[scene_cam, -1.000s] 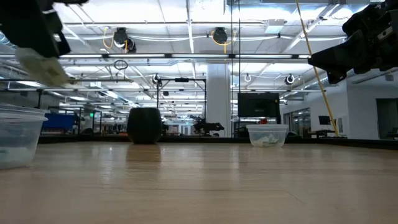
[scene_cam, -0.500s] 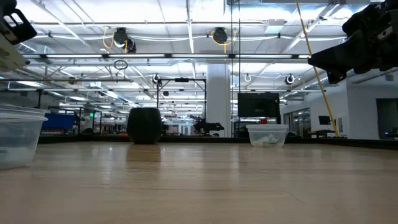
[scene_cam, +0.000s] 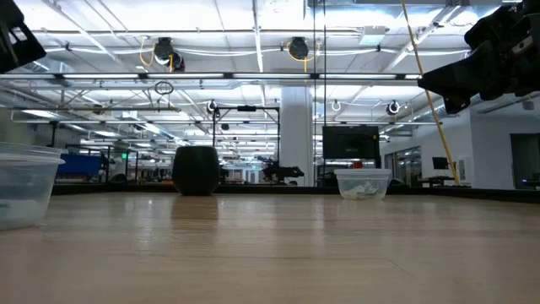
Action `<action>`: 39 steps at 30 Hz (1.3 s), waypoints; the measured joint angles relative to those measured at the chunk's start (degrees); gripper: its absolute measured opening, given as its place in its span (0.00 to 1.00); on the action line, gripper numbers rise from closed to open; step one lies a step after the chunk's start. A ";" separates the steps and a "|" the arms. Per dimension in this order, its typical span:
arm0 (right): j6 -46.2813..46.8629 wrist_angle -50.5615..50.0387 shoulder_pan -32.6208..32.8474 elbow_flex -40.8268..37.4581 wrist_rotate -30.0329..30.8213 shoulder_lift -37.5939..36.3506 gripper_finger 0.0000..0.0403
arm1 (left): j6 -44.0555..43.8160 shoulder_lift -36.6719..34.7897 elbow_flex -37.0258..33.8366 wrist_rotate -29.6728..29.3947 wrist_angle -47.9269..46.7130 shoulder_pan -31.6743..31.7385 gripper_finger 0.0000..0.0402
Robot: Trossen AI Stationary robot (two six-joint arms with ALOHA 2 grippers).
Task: Pick and place items into bin
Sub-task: Put the green stevia packet into the bottom transparent bin, then return to Home Position
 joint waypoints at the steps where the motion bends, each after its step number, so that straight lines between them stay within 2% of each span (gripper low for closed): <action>1: 0.00 -0.01 0.01 0.00 0.00 0.00 0.17 | -0.86 0.59 0.00 -0.02 0.03 0.03 0.14; 6: 0.00 0.00 0.01 0.00 0.00 0.01 0.17 | 0.37 1.72 0.00 0.16 0.02 0.02 0.22; 10: 0.00 0.00 0.00 0.00 0.00 0.00 0.17 | 4.28 1.24 0.00 -5.78 1.00 -0.28 0.25; 15: 0.00 -0.01 0.01 0.00 0.00 0.00 0.17 | 14.93 -0.41 0.00 -12.95 2.56 -0.74 0.26; 19: 0.00 -0.02 0.02 0.00 0.00 0.02 0.17 | 25.80 -2.20 -0.11 -14.41 7.47 1.45 0.24; 22: 0.00 -0.02 0.00 0.00 0.00 0.02 0.17 | 34.74 -3.25 -1.57 -10.08 16.52 5.15 0.22; 25: 0.00 0.00 0.02 0.00 0.00 0.02 0.17 | 42.59 -3.09 -4.81 -0.04 26.15 10.19 0.19; 28: 0.00 0.01 0.01 0.00 0.00 0.00 0.17 | 46.83 -3.41 -7.35 8.16 30.85 15.23 0.16; 33: 0.00 0.00 0.02 0.00 0.00 0.01 0.17 | 49.18 -9.73 -13.43 9.52 32.86 21.00 0.11; 39: 0.00 0.00 0.02 0.00 0.00 0.02 0.17 | 53.37 -24.10 -27.04 13.16 43.87 24.08 0.04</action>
